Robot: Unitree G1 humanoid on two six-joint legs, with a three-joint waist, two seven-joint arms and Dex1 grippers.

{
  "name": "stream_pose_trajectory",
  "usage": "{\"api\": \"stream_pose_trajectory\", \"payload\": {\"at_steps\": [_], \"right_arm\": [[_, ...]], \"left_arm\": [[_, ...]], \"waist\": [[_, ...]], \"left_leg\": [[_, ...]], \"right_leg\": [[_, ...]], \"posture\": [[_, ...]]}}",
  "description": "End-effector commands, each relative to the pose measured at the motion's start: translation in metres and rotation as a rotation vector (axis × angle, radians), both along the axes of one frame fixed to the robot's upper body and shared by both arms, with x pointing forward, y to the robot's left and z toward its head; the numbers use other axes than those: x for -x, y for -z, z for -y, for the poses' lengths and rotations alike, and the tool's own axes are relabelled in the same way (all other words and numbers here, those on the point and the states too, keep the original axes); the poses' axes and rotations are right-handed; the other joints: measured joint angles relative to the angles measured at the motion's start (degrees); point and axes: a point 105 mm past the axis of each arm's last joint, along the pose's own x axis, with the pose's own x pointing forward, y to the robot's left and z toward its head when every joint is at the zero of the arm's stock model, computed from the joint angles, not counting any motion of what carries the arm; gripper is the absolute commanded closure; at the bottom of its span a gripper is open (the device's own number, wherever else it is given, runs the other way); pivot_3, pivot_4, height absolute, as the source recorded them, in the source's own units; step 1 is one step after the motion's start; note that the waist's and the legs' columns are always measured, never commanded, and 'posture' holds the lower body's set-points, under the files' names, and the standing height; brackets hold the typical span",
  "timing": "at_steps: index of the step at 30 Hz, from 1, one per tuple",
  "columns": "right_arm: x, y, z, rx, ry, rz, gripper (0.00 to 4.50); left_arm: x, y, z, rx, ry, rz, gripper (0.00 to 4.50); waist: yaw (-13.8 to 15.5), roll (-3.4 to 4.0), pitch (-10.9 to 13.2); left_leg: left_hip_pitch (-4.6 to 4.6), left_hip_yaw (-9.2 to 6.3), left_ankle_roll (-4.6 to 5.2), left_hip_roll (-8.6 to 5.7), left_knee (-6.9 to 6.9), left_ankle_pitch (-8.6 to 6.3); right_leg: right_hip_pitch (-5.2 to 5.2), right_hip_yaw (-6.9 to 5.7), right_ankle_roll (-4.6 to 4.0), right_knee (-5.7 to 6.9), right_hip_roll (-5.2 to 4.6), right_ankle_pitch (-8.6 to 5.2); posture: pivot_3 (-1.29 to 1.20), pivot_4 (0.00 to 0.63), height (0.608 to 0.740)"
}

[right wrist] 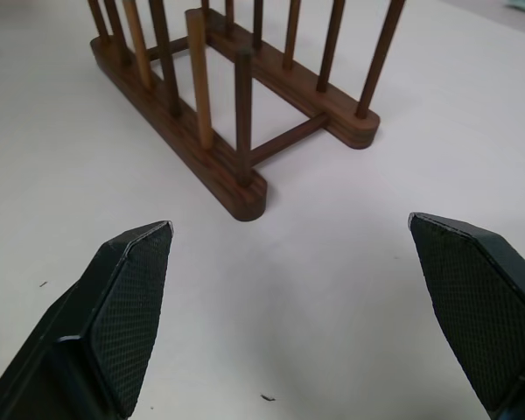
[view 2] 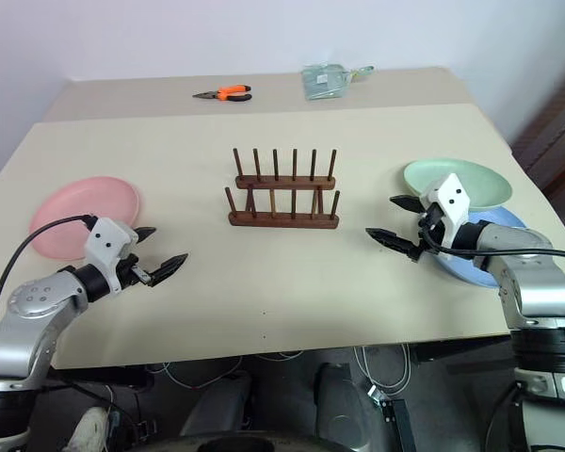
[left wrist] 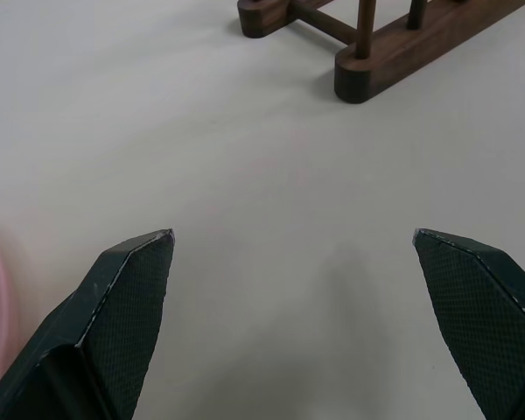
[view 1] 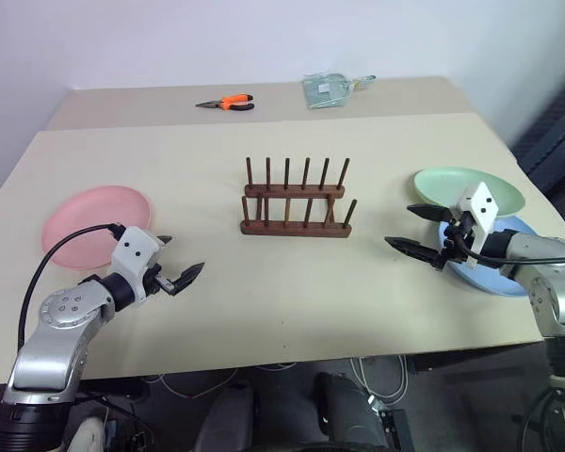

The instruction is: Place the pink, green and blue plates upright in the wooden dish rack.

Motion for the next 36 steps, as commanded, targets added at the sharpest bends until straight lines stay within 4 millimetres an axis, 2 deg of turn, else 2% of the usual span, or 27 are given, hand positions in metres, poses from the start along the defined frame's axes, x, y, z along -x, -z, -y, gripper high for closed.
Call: {"api": "stream_pose_trajectory", "payload": {"at_steps": [1,7,10,12,18,20,22,26,29,34,35,36], "right_arm": [[-0.009,-0.013,-0.003,-0.005,-0.008,0.057,0.07],[-0.018,-0.012,-0.011,0.013,-0.027,0.085,0.07],[-0.009,-0.01,-0.018,-0.024,-0.079,0.011,0.07],[0.002,-0.005,-0.024,-0.033,-0.114,-0.027,0.07],[0.017,0.007,-0.043,-0.025,-0.106,-0.012,0.07],[0.021,0.007,-0.044,-0.038,-0.073,0.003,0.07],[0.027,0.007,-0.044,-0.029,-0.04,0.016,0.07],[0.037,0.006,-0.041,-0.023,0.008,0.025,0.07],[0.044,0.011,-0.036,-0.003,0.04,0.019,0.0],[0.046,0.014,-0.034,0.009,0.056,0.021,0.0],[0.046,0.014,-0.034,0.009,0.056,0.022,0.0],[0.045,0.013,-0.034,0.011,0.054,0.023,0.0]], "left_arm": [[0.0,-0.006,0.0,0.006,-0.008,0.045,0.0],[0.001,-0.006,0.011,0.039,0.009,0.045,0.0],[-0.009,-0.005,0.024,0.031,0.068,0.022,0.0],[-0.019,-0.004,0.034,0.032,0.142,-0.01,0.0],[-0.054,0.004,0.063,-0.029,0.364,-0.073,0.0],[-0.078,0.014,0.072,-0.097,0.408,-0.108,0.0],[-0.092,0.02,0.081,-0.134,0.448,-0.137,0.0],[-0.103,0.021,0.097,-0.13,0.526,-0.151,0.0],[-0.104,0.018,0.11,-0.093,0.584,-0.147,0.76],[-0.103,0.012,0.12,-0.03,0.615,-0.13,3.31],[-0.102,0.012,0.119,-0.023,0.617,-0.127,3.67],[-0.1,0.011,0.118,-0.022,0.622,-0.124,3.73]], "waist": [[-0.1,0.0,0.0],[0.1,0.0,0.0],[0.3,0.0,0.0],[1.0,0.0,0.0],[1.1,0.01,0.0],[1.2,0.01,0.0],[1.4,-0.03,0.0],[1.4,-0.05,0.0],[1.4,-0.07,0.0],[1.4,-0.08,0.0],[1.3,-0.08,0.0],[1.3,-0.08,0.0]], "left_leg": [[0.0,0.0,0.0,0.0,0.0,0.0],[-0.01,0.0,0.0,0.0,-0.01,0.0],[-0.02,0.0,0.0,-0.02,0.01,0.0],[-0.02,-0.04,0.0,-0.04,0.06,0.0],[0.0,0.01,0.0,-0.05,0.09,0.0],[-0.02,0.02,0.0,-0.04,0.07,0.0],[-0.04,-0.02,0.0,-0.05,0.1,0.01],[-0.05,-0.01,0.02,-0.1,0.12,0.0],[-0.05,0.0,0.04,-0.1,0.11,-0.01],[-0.04,-0.01,0.04,-0.09,0.14,-0.01],[-0.03,-0.01,0.04,-0.09,0.14,-0.01],[-0.03,-0.02,0.04,-0.08,0.13,-0.01]], "right_leg": [[0.0,0.0,0.0,0.0,0.0,0.0],[-0.01,-0.01,-0.17,0.0,0.0,0.11],[0.01,0.0,-0.18,0.0,0.0,0.12],[0.02,-0.02,-0.18,0.02,0.0,0.12],[0.03,-0.02,-0.07,0.05,0.02,0.16],[-0.01,-0.01,0.0,0.04,0.02,0.22],[-0.01,-0.07,0.02,0.05,0.04,0.22],[0.06,-0.04,0.25,-0.02,-0.02,0.13],[0.05,-0.04,0.28,-0.03,-0.03,0.14],[0.06,-0.03,0.33,0.0,-0.02,0.15],[0.06,-0.03,0.33,0.0,-0.02,0.15],[0.05,-0.04,0.34,0.01,-0.02,0.15]], "posture": [[0.0,0.15,0.74],[0.0,0.15,0.74],[0.0,0.15,0.74],[0.0,0.15,0.74],[0.0,0.15,0.74],[0.0,0.15,0.74],[0.0,0.15,0.74],[0.0,0.15,0.74],[0.0,0.15,0.74],[0.0,0.15,0.74],[0.0,0.15,0.74],[0.0,0.15,0.74]]}}
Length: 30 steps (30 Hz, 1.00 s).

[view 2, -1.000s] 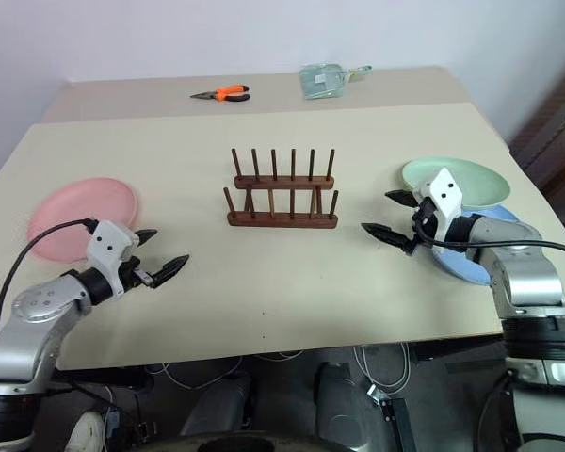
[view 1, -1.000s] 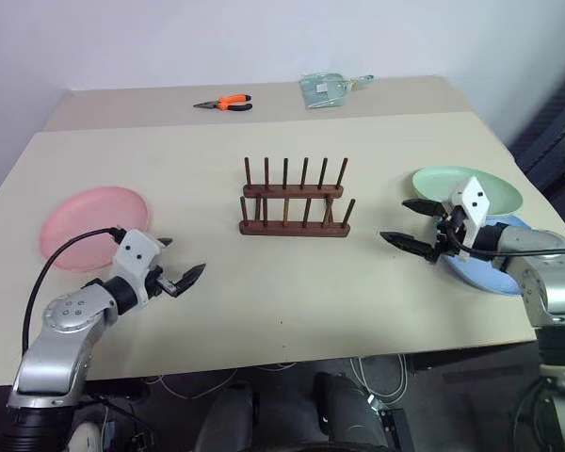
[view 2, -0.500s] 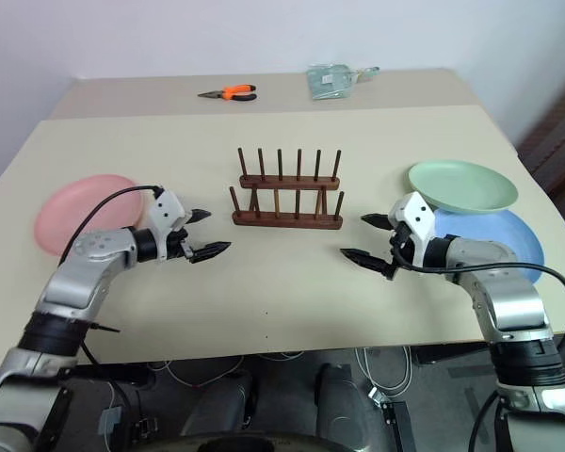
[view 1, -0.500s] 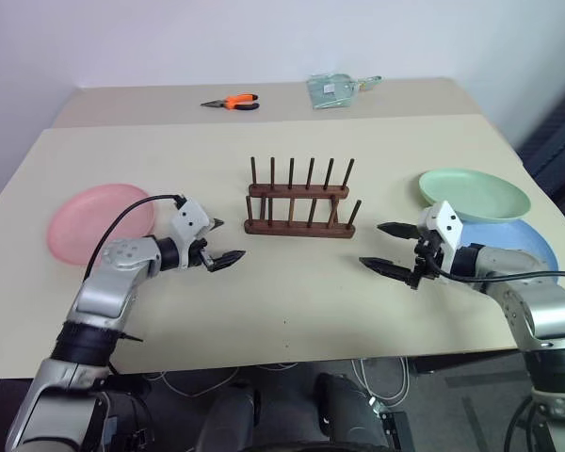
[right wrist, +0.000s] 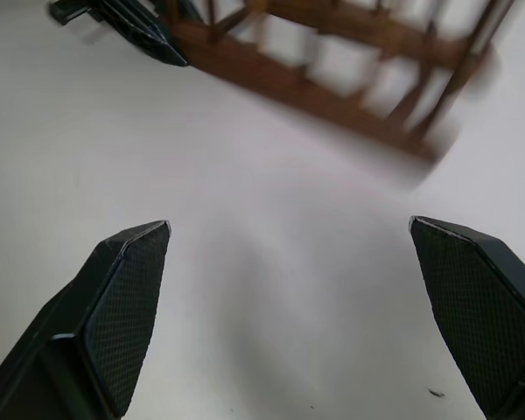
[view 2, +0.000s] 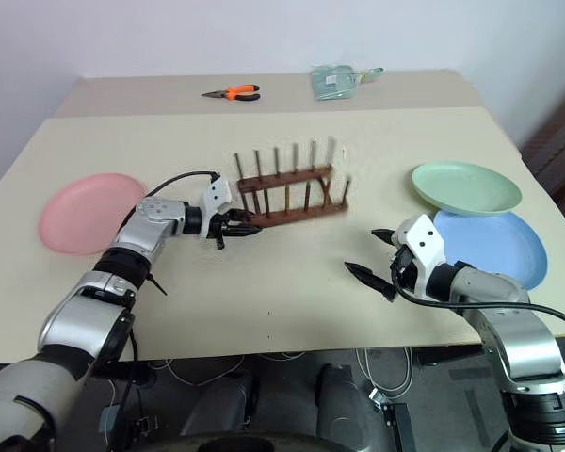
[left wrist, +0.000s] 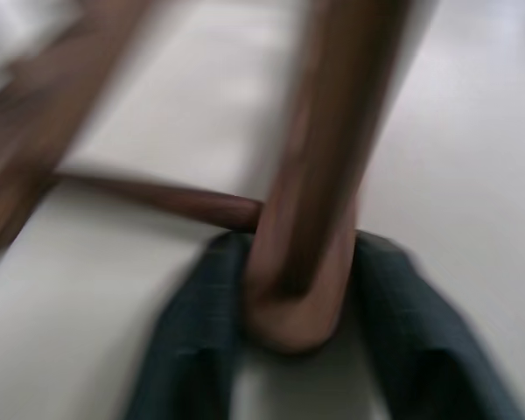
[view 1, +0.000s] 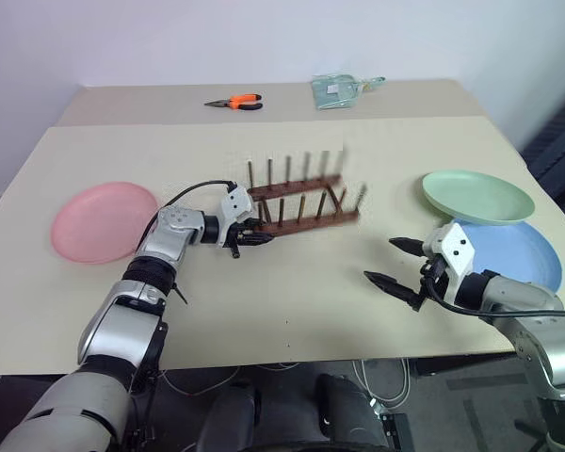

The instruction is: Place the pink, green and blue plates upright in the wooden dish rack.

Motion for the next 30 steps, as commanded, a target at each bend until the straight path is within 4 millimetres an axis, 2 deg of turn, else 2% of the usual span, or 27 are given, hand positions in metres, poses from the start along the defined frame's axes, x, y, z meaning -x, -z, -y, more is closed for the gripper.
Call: {"api": "stream_pose_trajectory", "payload": {"at_steps": [1,6,10,12,17,22,23,25,29,30], "right_arm": [[-0.001,-0.014,0.0,0.018,-0.014,0.063,0.0],[0.0,-0.014,0.008,0.061,-0.043,0.04,0.0],[0.011,-0.008,0.015,0.093,-0.107,-0.043,0.0],[0.015,-0.004,0.017,0.099,-0.124,-0.071,0.0],[0.02,0.006,0.022,0.119,-0.124,-0.099,0.0],[0.021,0.007,0.025,0.126,-0.105,-0.084,0.0],[0.021,0.007,0.025,0.129,-0.101,-0.082,0.0],[0.021,0.007,0.026,0.132,-0.095,-0.077,0.0],[0.018,0.003,0.025,0.139,-0.085,-0.058,0.0],[0.017,0.001,0.024,0.141,-0.08,-0.048,0.0]], "left_arm": [[0.006,-0.003,-0.002,0.008,0.023,0.019,3.72],[0.033,-0.007,0.002,-0.013,0.087,0.09,3.72],[0.07,-0.013,0.013,-0.006,0.199,0.08,3.72],[0.078,-0.013,0.016,-0.029,0.229,0.083,3.72],[0.073,-0.012,0.021,-0.07,0.226,0.101,3.72],[0.068,-0.004,0.02,-0.094,0.238,0.083,3.72],[0.067,-0.003,0.02,-0.096,0.24,0.076,2.71],[0.065,0.0,0.019,-0.095,0.234,0.072,2.09],[0.057,-0.001,0.01,-0.092,0.171,0.058,0.08],[0.056,-0.004,0.006,-0.081,0.148,0.046,0.08]], "waist": [[-0.2,0.01,0.0],[-0.5,0.01,0.0],[-0.3,0.03,0.0],[0.1,0.02,0.0],[0.0,0.02,0.0],[-0.1,0.03,0.0],[-0.1,0.03,0.0],[0.0,0.02,0.0],[0.1,0.02,0.0],[0.0,0.02,0.0]], "left_leg": [[0.01,0.0,0.0,0.0,-0.02,0.0],[0.01,0.01,0.03,0.01,-0.06,-0.02],[-0.01,0.0,0.03,0.01,-0.05,-0.02],[-0.02,-0.01,0.03,0.01,-0.03,-0.02],[0.01,-0.01,0.03,0.01,0.02,-0.02],[0.02,0.01,0.03,0.01,-0.01,-0.02],[0.01,0.01,0.03,0.01,-0.01,-0.02],[0.01,0.01,0.03,0.01,-0.01,-0.02],[-0.01,0.0,0.03,0.0,0.03,-0.02],[0.0,0.0,0.03,0.0,0.02,-0.02]], "right_leg": [[-0.01,0.0,0.01,0.02,0.0,0.0],[-0.03,0.05,-0.09,0.02,0.0,0.07],[-0.02,0.06,-0.05,0.02,0.0,0.03],[-0.01,0.06,-0.06,0.01,0.0,0.01],[0.04,0.05,-0.14,0.02,0.0,-0.16],[0.01,0.05,-0.01,0.03,0.0,-0.09],[0.0,0.05,0.02,0.02,0.0,-0.08],[0.0,0.04,0.02,0.02,0.0,-0.07],[0.02,0.05,0.02,0.0,0.0,-0.07],[0.02,0.05,0.02,0.01,0.0,-0.08]], "posture": [[0.0,0.15,0.74],[0.0,0.15,0.74],[0.0,0.15,0.74],[0.0,0.15,0.74],[0.0,0.15,0.74],[0.0,0.15,0.74],[0.0,0.15,0.74],[0.0,0.15,0.74],[0.0,0.15,0.74],[0.0,0.15,0.74]]}}
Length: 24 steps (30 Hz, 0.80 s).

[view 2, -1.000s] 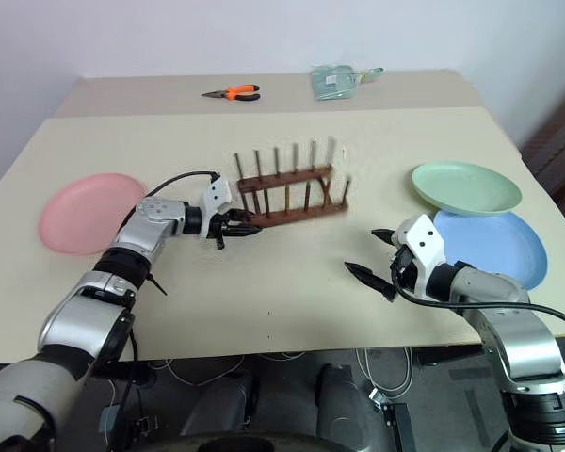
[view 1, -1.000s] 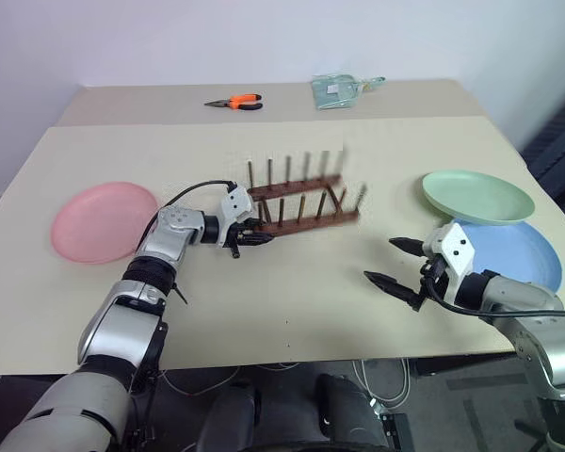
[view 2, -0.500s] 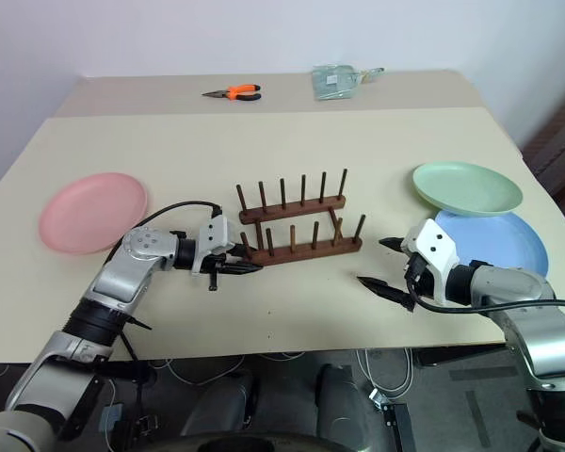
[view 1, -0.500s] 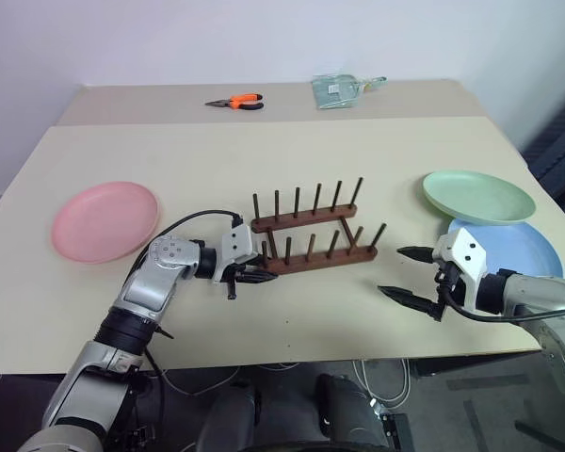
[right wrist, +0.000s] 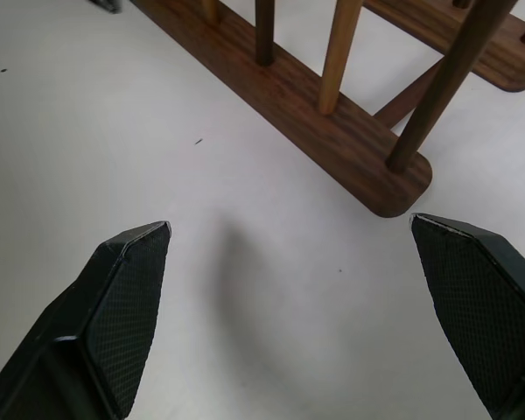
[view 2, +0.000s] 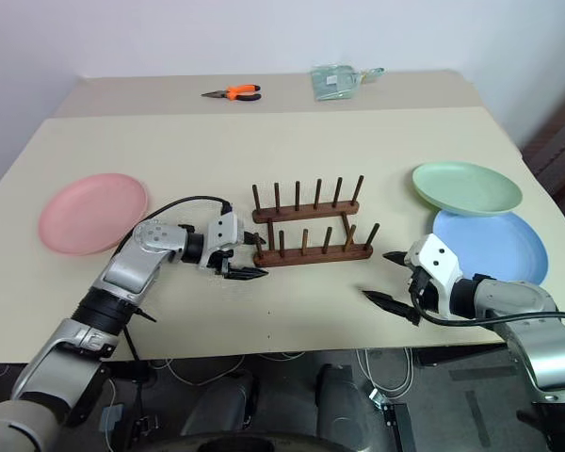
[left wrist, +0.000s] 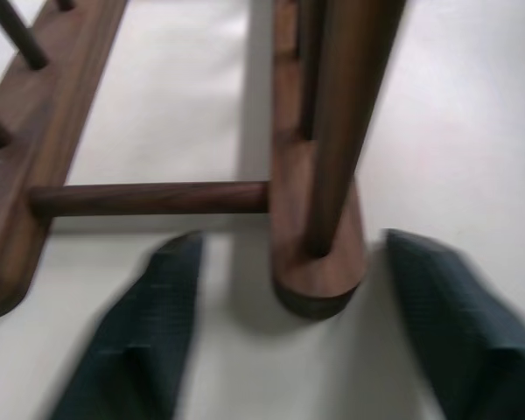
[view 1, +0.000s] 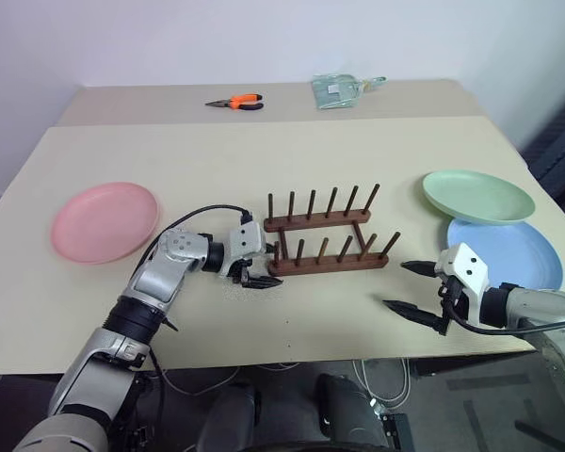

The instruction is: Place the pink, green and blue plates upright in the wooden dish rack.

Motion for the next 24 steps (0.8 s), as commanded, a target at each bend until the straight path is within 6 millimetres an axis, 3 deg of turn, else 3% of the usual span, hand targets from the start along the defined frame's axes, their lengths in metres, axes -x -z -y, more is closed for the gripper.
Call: {"api": "stream_pose_trajectory", "payload": {"at_steps": [1,3,4,6,10,13,16,24], "right_arm": [[-0.007,-0.018,0.0,0.018,0.018,0.079,0.25],[-0.008,-0.018,-0.002,0.018,0.021,0.074,0.81],[-0.005,-0.016,-0.006,0.017,0.006,0.058,1.3],[-0.003,-0.011,-0.011,0.023,0.0,0.042,2.25],[-0.008,-0.002,-0.013,0.075,0.016,0.056,4.33],[-0.02,0.006,-0.016,0.119,0.044,0.088,4.43],[-0.031,0.01,-0.021,0.143,0.056,0.107,4.43],[-0.062,0.012,-0.028,0.194,0.094,0.173,4.43]], "left_arm": [[-0.006,-0.016,-0.013,0.027,-0.062,0.009,0.05],[-0.002,-0.02,-0.022,0.042,-0.088,-0.007,0.04],[0.006,-0.021,-0.028,0.05,-0.095,-0.025,0.69],[0.023,-0.019,-0.034,0.042,-0.099,-0.057,1.48],[0.042,-0.011,-0.027,0.015,-0.094,-0.076,3.56],[0.056,-0.009,0.001,0.065,-0.08,-0.076,3.58],[0.047,-0.008,0.017,0.084,-0.142,-0.018,3.58],[0.019,0.01,0.014,0.019,-0.307,0.079,3.58]], "waist": [[-0.1,0.0,0.0],[-0.4,0.0,0.0],[-0.5,0.01,0.0],[-1.1,0.03,0.0],[-0.9,0.01,0.0],[-0.4,0.0,0.0],[0.0,0.0,0.0],[-0.2,0.02,0.0]], "left_leg": [[0.0,0.0,0.0,0.0,-0.01,0.0],[0.02,0.0,0.0,0.02,-0.04,0.0],[0.02,0.0,0.0,0.03,-0.06,0.0],[0.04,0.0,0.02,0.06,-0.13,-0.01],[-0.01,-0.06,0.03,0.03,-0.06,-0.03],[0.02,-0.03,0.03,0.01,0.02,-0.03],[0.01,-0.03,0.03,0.0,0.05,-0.03],[0.07,-0.01,0.03,-0.01,0.01,-0.02]], "right_leg": [[0.0,0.0,0.0,0.0,0.0,0.0],[-0.03,0.0,0.0,0.02,0.01,0.01],[-0.04,-0.01,0.0,0.04,0.01,0.01],[-0.07,0.0,0.01,0.06,0.01,0.0],[-0.02,0.0,-0.05,0.04,-0.01,-0.1],[0.05,0.03,-0.13,0.01,-0.02,-0.15],[0.05,0.03,-0.12,0.01,-0.02,-0.15],[0.04,0.02,-0.13,0.07,0.0,-0.13]], "posture": [[0.0,0.15,0.74],[0.0,0.15,0.74],[0.0,0.15,0.74],[0.0,0.15,0.74],[0.0,0.15,0.74],[0.0,0.15,0.74],[0.0,0.15,0.74],[0.0,0.15,0.74]]}}
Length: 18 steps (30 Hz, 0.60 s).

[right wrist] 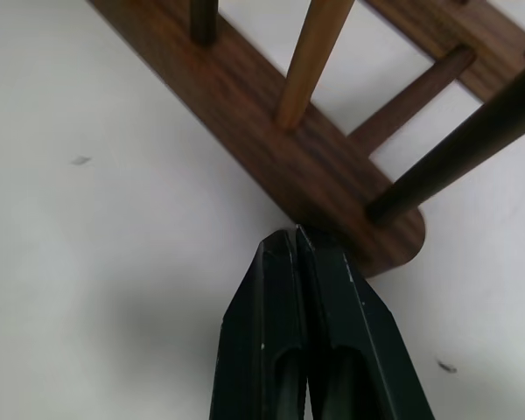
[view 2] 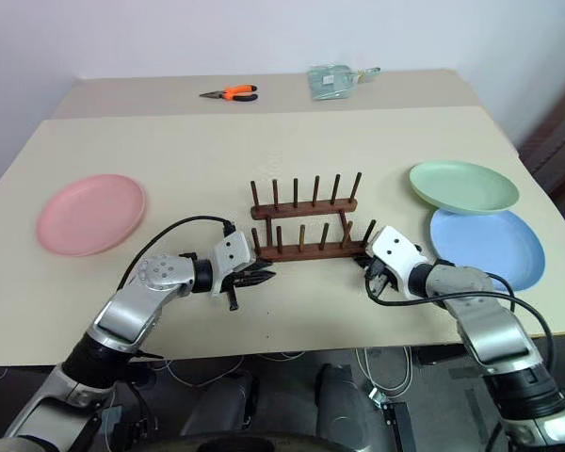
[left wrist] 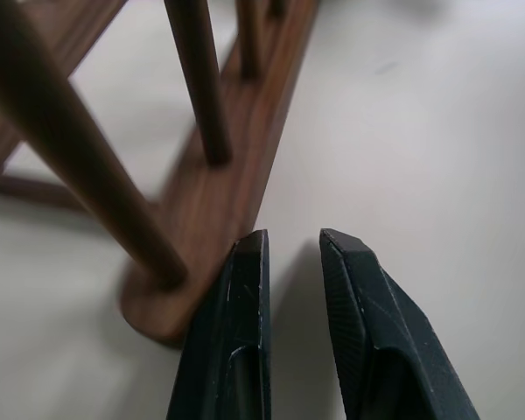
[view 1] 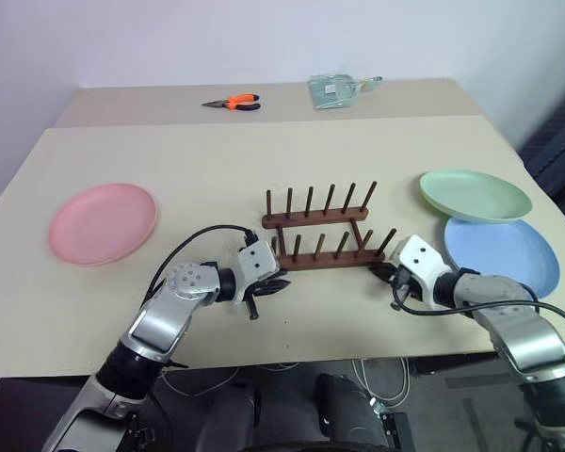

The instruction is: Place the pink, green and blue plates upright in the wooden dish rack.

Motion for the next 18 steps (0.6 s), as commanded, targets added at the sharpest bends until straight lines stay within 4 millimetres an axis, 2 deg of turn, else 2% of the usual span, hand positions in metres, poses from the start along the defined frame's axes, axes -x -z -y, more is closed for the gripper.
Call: {"api": "stream_pose_trajectory", "payload": {"at_steps": [1,9,15,18], "right_arm": [[-0.016,-0.009,-0.004,0.018,0.007,0.071,4.43],[-0.042,-0.017,-0.011,0.011,0.01,0.13,4.43],[-0.046,-0.026,-0.012,-0.015,0.002,0.149,4.43],[-0.034,-0.034,-0.017,-0.063,-0.075,0.123,3.58]], "left_arm": [[-0.016,0.004,-0.008,-0.038,-0.085,0.052,3.58],[-0.041,0.005,-0.017,-0.026,-0.178,0.087,3.58],[-0.051,-0.005,-0.023,-0.003,-0.224,0.12,3.58],[-0.041,-0.009,-0.022,0.005,-0.181,0.123,3.58]], "waist": [[0.0,0.01,0.0],[0.0,0.03,0.0],[-0.1,0.03,0.0],[-0.3,0.04,0.0]], "left_leg": [[0.0,0.0,0.0,0.0,0.01,0.0],[0.03,-0.01,-0.01,-0.02,0.03,0.01],[0.03,-0.01,-0.01,-0.02,0.02,0.01],[0.03,-0.01,-0.01,-0.01,0.01,0.01]], "right_leg": [[0.0,0.0,-0.01,0.0,0.0,0.01],[0.01,0.0,0.0,0.03,0.0,0.2],[0.0,0.0,-0.03,0.04,0.01,0.26],[-0.01,0.0,-0.03,0.05,0.01,0.27]], "posture": [[0.0,0.15,0.74],[0.0,0.15,0.74],[0.0,0.15,0.74],[0.0,0.15,0.74]]}}
